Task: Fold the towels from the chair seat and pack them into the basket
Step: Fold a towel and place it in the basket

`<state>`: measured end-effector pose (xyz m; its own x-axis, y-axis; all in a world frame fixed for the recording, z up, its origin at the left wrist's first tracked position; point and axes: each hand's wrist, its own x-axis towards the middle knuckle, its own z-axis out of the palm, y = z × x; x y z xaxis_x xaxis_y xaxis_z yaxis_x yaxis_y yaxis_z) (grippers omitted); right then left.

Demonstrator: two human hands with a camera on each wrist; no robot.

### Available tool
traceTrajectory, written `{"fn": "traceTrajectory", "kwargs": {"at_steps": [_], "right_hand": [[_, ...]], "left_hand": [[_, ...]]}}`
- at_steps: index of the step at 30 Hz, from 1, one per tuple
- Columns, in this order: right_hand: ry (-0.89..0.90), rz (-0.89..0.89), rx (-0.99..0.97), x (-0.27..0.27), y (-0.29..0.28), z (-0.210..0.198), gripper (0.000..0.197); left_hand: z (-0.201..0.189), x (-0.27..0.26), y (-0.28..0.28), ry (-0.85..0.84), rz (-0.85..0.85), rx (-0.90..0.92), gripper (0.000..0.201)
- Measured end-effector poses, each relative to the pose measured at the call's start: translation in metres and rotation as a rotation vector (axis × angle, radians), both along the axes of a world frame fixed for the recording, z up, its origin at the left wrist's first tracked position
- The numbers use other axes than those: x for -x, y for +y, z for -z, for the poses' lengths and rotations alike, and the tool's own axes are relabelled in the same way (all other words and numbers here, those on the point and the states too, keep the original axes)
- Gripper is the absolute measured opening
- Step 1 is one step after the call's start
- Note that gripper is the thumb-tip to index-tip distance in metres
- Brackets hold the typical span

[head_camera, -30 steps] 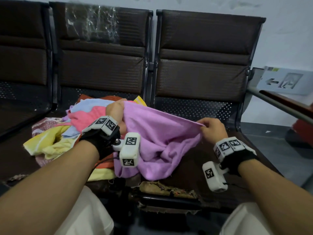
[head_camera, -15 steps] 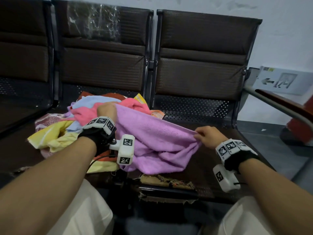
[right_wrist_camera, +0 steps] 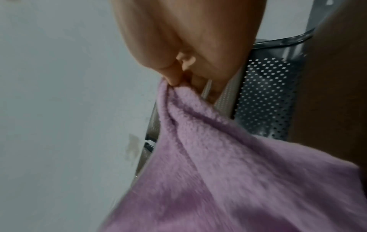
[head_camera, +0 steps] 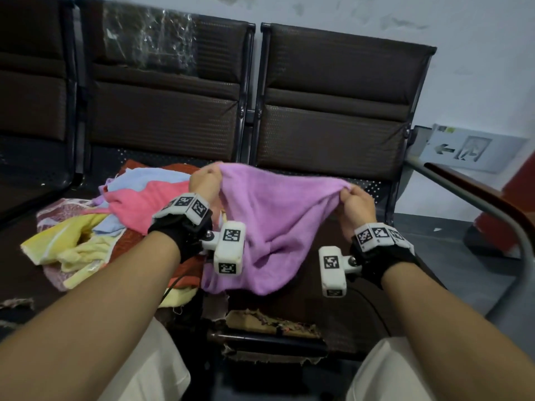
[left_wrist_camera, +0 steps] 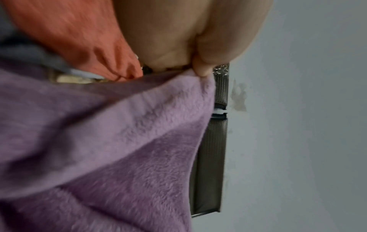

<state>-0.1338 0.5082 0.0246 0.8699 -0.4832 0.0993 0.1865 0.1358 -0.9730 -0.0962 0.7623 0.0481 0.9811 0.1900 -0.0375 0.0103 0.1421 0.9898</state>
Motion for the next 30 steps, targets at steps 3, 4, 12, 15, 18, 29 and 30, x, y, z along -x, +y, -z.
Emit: {"fn": "traceTrajectory", "kwargs": {"at_steps": [3, 4, 12, 15, 18, 29, 30], "right_hand": [[-0.210, 0.006, 0.008, -0.002, -0.002, -0.016, 0.025], [-0.250, -0.029, 0.037, 0.000, -0.005, -0.018, 0.024], [0.346, -0.707, 1.516, 0.043, -0.032, 0.025, 0.017], [0.658, -0.767, 1.710, 0.056, -0.040, 0.033, 0.029], [0.780, -0.699, 1.705, 0.061, -0.042, 0.033, 0.048], [0.899, -0.628, 1.651, 0.052, -0.035, 0.054, 0.027], [0.906, -0.635, 1.660, 0.050, -0.034, 0.056, 0.029]], "left_hand": [[-0.019, 0.009, -0.005, -0.185, 0.186, 0.333, 0.025], [-0.022, 0.010, -0.003, -0.219, 0.223, 0.362, 0.027], [0.034, 0.002, 0.038, -0.055, -0.020, -0.440, 0.028], [0.052, 0.004, 0.058, -0.024, -0.039, -0.655, 0.027], [0.060, 0.006, 0.064, 0.011, 0.007, -0.780, 0.025], [0.075, 0.028, 0.063, 0.077, 0.657, -1.207, 0.021], [0.075, 0.030, 0.065, 0.082, 0.730, -1.238, 0.020]]}}
